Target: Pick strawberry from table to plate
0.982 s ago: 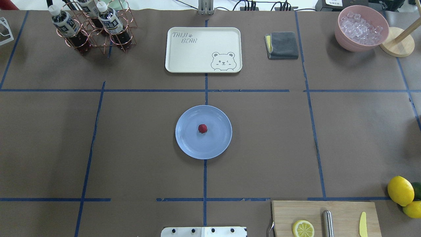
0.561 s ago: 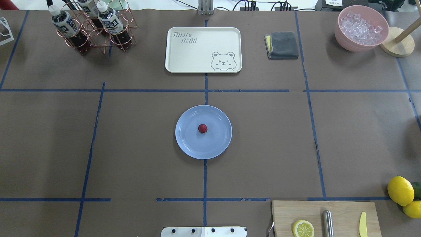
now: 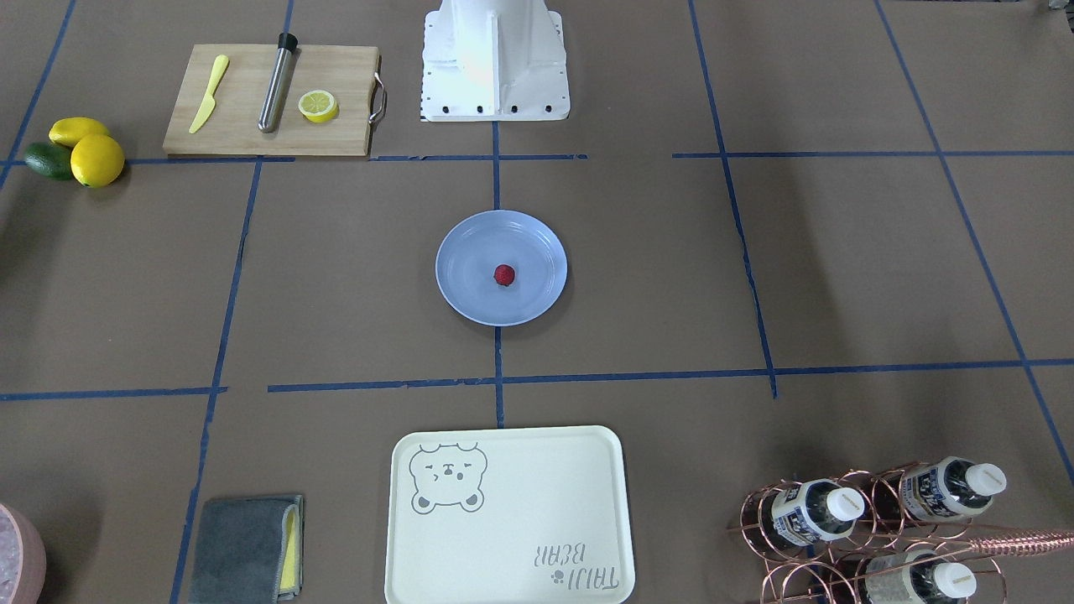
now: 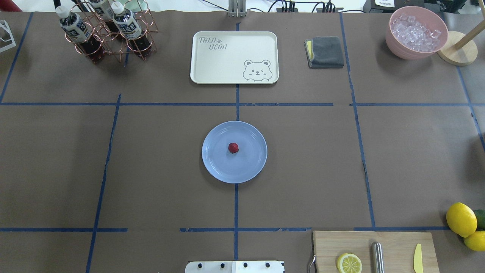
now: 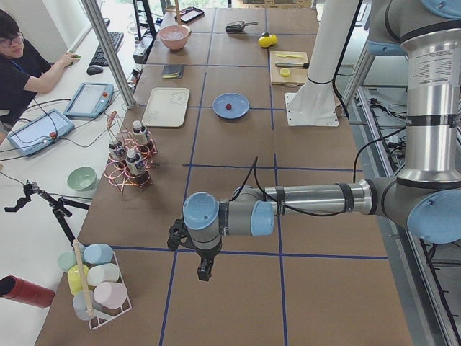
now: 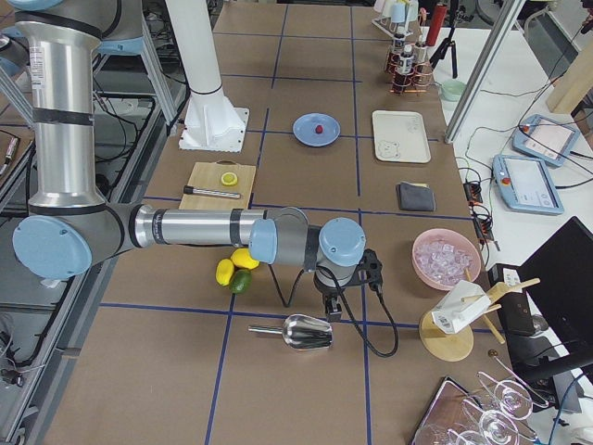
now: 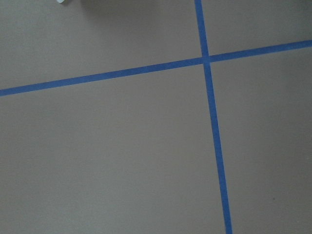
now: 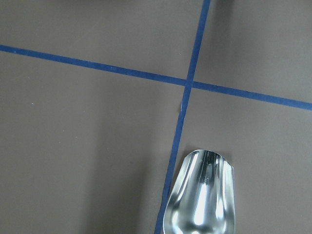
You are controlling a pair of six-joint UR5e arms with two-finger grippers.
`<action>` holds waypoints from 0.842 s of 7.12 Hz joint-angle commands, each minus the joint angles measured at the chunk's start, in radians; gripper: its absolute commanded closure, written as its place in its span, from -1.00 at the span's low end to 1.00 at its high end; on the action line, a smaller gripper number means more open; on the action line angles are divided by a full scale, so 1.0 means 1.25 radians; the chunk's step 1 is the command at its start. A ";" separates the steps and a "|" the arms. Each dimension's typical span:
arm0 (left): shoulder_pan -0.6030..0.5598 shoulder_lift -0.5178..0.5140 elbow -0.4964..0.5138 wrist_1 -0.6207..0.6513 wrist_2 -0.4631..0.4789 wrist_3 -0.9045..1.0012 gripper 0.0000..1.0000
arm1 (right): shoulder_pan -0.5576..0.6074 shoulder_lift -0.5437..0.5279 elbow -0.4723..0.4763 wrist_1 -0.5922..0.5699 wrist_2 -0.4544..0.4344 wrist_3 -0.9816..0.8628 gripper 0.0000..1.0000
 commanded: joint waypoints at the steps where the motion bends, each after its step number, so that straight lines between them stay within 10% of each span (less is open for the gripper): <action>1: -0.002 0.010 -0.032 0.008 0.000 -0.038 -1.00 | 0.017 -0.001 0.000 0.001 0.007 0.001 -1.00; 6: -0.002 0.007 -0.039 0.007 0.003 -0.038 -1.00 | 0.024 -0.003 -0.001 0.003 -0.003 -0.002 -1.00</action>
